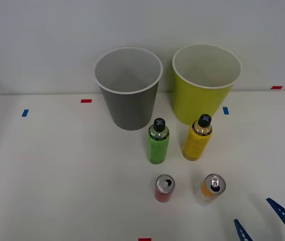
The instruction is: Put cans in the gray bin, plastic bottles in the light green bin
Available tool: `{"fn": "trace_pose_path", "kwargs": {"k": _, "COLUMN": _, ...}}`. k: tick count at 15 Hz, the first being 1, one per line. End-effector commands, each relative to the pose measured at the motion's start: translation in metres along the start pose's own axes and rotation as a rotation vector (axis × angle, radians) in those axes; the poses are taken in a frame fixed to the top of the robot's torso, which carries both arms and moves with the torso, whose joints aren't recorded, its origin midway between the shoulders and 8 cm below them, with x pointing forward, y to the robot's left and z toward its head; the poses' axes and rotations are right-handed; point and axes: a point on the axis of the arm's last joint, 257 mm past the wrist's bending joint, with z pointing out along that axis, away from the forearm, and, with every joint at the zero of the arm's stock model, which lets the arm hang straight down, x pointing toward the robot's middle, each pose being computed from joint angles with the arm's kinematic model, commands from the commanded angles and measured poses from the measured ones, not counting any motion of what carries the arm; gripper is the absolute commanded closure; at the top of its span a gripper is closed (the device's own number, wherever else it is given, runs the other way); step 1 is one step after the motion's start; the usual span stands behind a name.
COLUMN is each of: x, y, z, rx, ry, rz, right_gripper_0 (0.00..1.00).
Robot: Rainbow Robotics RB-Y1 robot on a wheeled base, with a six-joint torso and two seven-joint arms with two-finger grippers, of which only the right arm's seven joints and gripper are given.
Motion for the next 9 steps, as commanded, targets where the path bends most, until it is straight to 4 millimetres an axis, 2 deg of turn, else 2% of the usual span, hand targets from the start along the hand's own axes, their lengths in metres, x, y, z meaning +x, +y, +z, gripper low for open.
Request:
{"fn": "trace_pose_path", "kwargs": {"k": 1, "x": 0.003, "y": 0.012, "z": 0.024, "rx": -0.021, "ry": -0.024, "rz": 0.042, "right_gripper_0": 0.00}}
{"fn": "trace_pose_path", "kwargs": {"k": 4, "x": 0.010, "y": 0.025, "z": 0.047, "rx": -0.051, "ry": -0.025, "rz": 0.063, "right_gripper_0": 0.00}}
{"fn": "trace_pose_path", "kwargs": {"k": 9, "x": 0.014, "y": 0.029, "z": 0.076, "rx": -0.076, "ry": -0.024, "rz": 0.031, "right_gripper_0": 0.00}}
